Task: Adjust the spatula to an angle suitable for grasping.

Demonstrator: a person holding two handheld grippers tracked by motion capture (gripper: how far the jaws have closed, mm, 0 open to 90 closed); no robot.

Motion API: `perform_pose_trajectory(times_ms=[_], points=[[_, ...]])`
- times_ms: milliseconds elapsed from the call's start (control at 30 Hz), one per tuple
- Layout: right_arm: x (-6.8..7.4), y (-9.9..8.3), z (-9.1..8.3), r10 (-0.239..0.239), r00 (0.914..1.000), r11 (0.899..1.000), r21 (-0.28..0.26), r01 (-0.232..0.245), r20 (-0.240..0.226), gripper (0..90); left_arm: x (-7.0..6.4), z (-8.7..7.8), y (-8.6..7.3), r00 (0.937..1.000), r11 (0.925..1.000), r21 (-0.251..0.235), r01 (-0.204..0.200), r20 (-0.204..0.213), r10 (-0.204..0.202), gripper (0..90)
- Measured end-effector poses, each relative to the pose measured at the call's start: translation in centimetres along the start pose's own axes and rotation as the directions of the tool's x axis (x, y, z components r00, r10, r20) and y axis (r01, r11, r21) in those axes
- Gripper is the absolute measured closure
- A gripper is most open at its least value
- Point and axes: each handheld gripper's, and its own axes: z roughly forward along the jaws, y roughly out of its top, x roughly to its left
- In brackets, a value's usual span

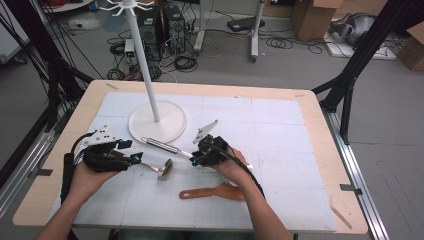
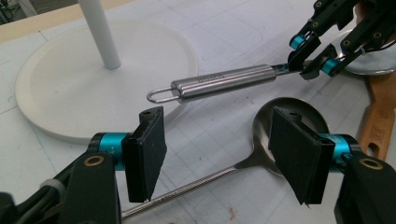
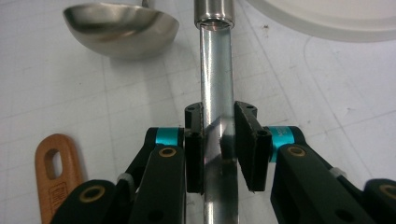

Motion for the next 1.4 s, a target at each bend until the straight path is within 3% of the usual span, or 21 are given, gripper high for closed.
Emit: perform_pose_trajectory(times_ms=[300, 500, 633, 1033, 1400], points=[[0.3, 0.4, -1.1, -0.006, 1.0000, 0.999, -0.050, 0.007, 0.006, 74.6, -0.9, 0.5, 1.0, 0.9993, 0.9996, 0.004, -0.028, 0.026, 0.028, 37.8], [0.6, 0.7, -1.7, -0.011, 0.9999, 0.997, -0.071, 0.012, 0.009, 74.7, -1.1, 0.7, 1.2, 0.9991, 0.9995, 0.003, -0.030, 0.030, 0.030, 38.0], [1.1, 1.5, -2.4, -0.006, 1.0000, 0.993, -0.117, 0.005, -0.006, 74.7, -1.6, 0.8, 1.7, 0.9989, 0.9996, -0.015, -0.024, 0.040, 0.025, 38.1], [2.6, 3.2, -3.1, -0.058, 0.9983, 0.987, -0.149, 0.057, -0.004, 74.8, -2.7, 1.4, 3.3, 0.9964, 0.9991, -0.034, -0.024, 0.080, 0.026, 38.4], [3.4, 4.2, -3.3, -0.071, 0.9975, 0.981, -0.179, 0.069, -0.003, 74.8, -3.3, 1.5, 4.1, 0.9930, 0.9988, -0.048, -0.013, 0.117, 0.019, 39.9]])
